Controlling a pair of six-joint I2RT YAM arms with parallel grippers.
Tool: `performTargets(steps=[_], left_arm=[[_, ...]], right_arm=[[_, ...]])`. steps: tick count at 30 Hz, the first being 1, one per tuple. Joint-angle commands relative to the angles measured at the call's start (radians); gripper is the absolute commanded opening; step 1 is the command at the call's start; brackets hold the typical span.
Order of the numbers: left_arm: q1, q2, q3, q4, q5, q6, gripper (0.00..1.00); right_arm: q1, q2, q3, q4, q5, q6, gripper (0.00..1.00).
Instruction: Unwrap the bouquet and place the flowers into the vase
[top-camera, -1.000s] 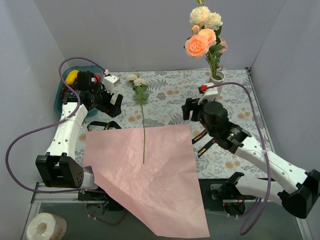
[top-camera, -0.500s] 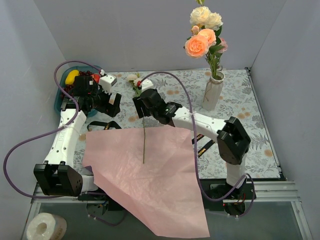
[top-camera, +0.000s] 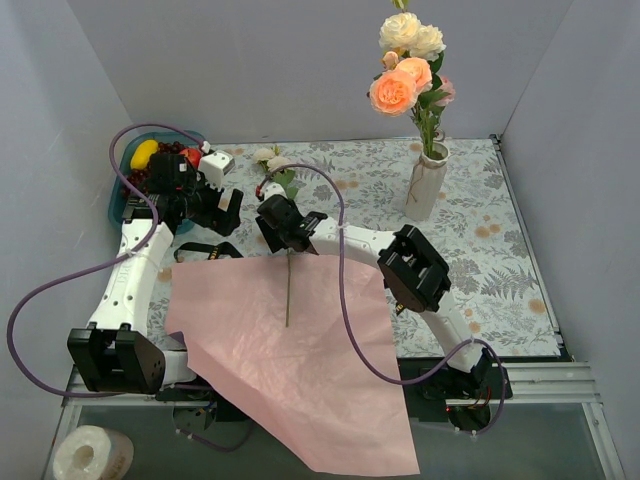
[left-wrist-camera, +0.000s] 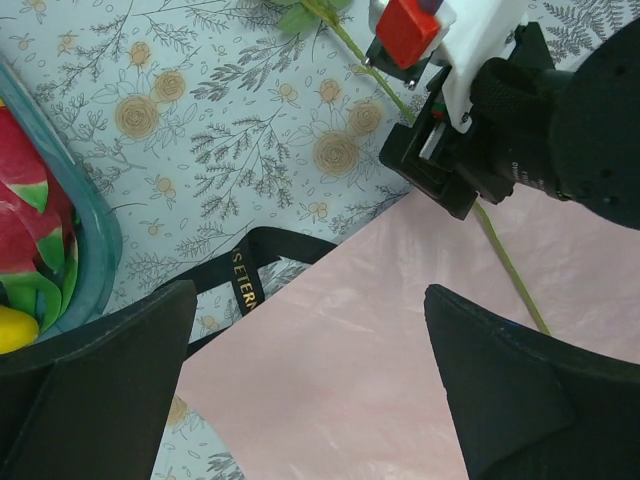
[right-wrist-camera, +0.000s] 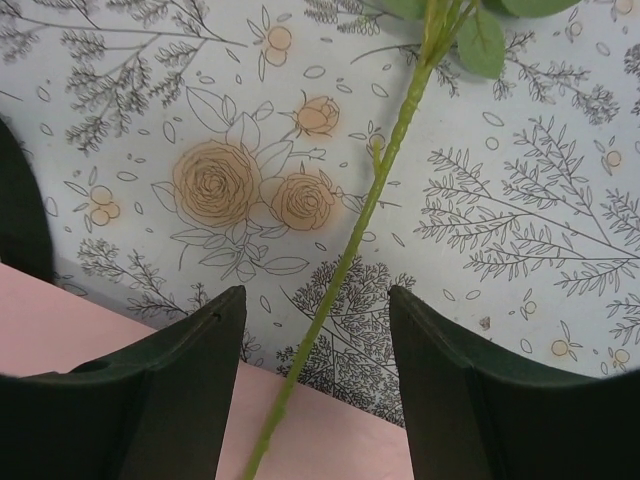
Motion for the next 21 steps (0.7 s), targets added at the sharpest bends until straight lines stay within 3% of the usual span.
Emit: performTargets(steps=[1,21], left_arm=[[-0.004,-0.06,-0.011,0.011,0.009,0.012,0.98],[-0.004,-0.079,-0.028,0.002,0.017,0.012,0.98]], right_arm=[[0.0,0.02,0.058,0.009,0.033,0.008,0.66],[-0.066,0.15,0.185,-0.019,-0.01,0.008,0.64]])
